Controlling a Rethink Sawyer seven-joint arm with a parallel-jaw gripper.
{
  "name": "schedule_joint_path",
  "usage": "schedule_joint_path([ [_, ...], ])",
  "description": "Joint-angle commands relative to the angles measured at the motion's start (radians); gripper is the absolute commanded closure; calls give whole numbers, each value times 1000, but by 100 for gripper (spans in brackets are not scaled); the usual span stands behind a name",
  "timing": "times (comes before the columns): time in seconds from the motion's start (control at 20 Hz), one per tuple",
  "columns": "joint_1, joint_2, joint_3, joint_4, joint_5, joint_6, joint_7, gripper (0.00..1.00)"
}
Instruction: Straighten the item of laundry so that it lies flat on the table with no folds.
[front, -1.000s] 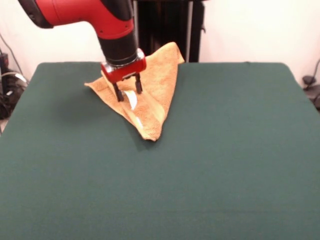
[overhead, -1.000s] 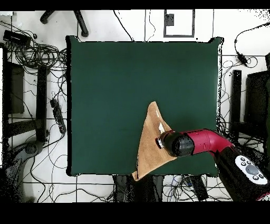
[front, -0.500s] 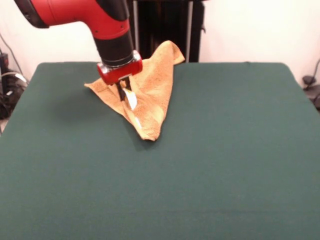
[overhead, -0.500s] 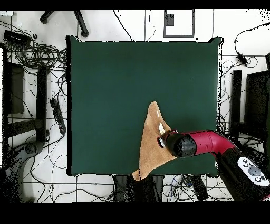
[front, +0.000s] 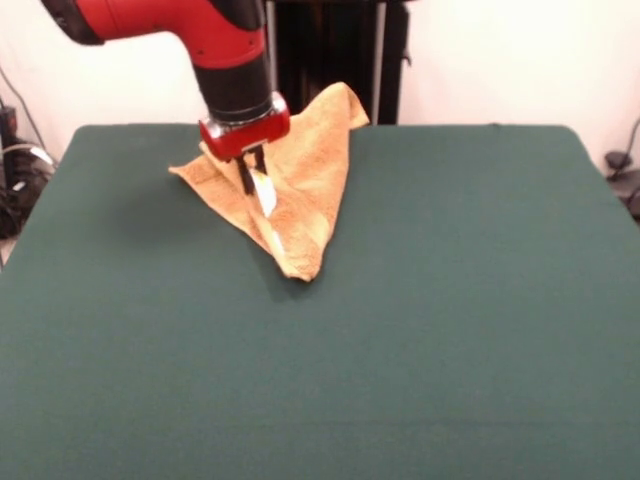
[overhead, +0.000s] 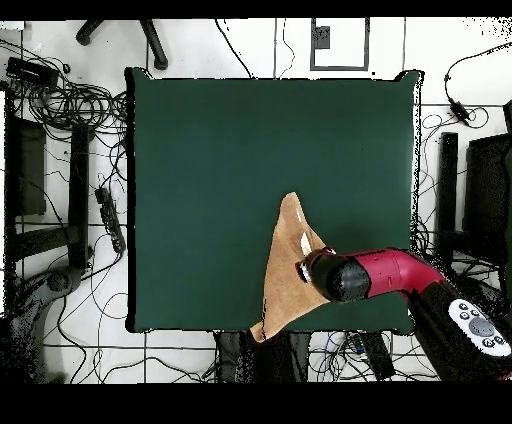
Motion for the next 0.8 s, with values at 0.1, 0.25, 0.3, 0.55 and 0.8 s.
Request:
schedule_joint_path([
  [0.1, 114, -210, 20, 149, 7, -62, 99, 100],
  [0.25, 157, -300, -21, 204, 30, -75, 169, 100],
  [0.3, 172, -322, -38, 221, 37, -82, 194, 100],
  [0.55, 272, -362, -157, 298, 57, -179, 328, 100],
  [0.8, 385, -335, -296, 317, 78, -294, 399, 100],
])
